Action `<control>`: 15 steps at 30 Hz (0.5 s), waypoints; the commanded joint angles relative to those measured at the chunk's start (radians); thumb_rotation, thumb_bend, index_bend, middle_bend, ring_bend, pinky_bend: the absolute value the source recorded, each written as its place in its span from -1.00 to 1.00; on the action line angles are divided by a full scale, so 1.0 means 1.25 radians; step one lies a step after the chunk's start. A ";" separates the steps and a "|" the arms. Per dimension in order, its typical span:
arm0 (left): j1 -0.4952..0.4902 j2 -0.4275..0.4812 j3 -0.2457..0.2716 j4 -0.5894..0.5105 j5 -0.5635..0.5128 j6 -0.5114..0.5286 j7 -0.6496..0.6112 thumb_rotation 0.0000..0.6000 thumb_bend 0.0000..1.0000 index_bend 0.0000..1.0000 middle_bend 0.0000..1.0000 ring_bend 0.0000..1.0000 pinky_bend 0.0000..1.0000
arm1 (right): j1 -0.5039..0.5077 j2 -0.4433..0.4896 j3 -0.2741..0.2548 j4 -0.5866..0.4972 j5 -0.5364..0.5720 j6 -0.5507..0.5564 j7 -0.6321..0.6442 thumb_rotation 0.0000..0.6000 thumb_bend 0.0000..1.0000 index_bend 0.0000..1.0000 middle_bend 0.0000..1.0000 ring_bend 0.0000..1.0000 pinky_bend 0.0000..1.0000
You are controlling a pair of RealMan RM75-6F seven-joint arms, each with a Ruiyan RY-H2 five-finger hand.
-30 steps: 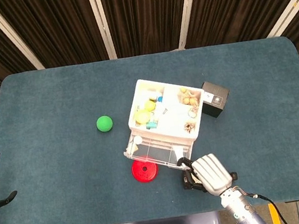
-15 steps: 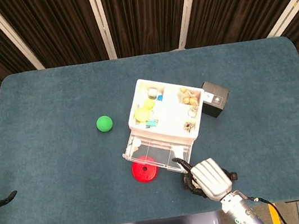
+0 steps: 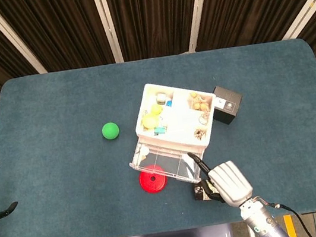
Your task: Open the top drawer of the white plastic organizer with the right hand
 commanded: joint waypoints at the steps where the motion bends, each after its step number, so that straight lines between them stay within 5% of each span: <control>1: 0.001 0.000 0.000 0.000 0.001 0.002 -0.001 1.00 -0.93 -0.98 -1.00 -1.00 -0.89 | -0.012 0.039 0.002 -0.007 -0.033 0.027 0.008 1.00 0.29 -1.00 0.96 0.81 0.80; 9: 0.004 -0.002 0.003 0.000 0.010 0.011 0.007 1.00 -0.93 -0.98 -1.00 -1.00 -0.89 | -0.057 0.146 0.009 0.041 -0.045 0.086 0.101 1.00 0.23 -1.00 0.82 0.67 0.73; 10: 0.004 -0.002 0.003 0.000 0.011 0.012 0.010 1.00 -0.93 -0.98 -1.00 -1.00 -0.89 | -0.063 0.155 0.008 0.054 -0.041 0.091 0.118 1.00 0.20 -1.00 0.74 0.57 0.68; 13: 0.006 -0.004 0.004 -0.001 0.014 0.017 0.016 1.00 -0.93 -0.98 -1.00 -1.00 -0.89 | -0.080 0.174 0.001 0.095 -0.040 0.100 0.161 1.00 0.13 -1.00 0.47 -0.34 0.52; 15: 0.007 -0.004 0.004 -0.001 0.016 0.021 0.019 1.00 -0.93 -0.98 -1.00 -1.00 -0.89 | -0.090 0.183 -0.005 0.119 -0.045 0.104 0.182 1.00 0.07 -1.00 0.24 -0.22 0.38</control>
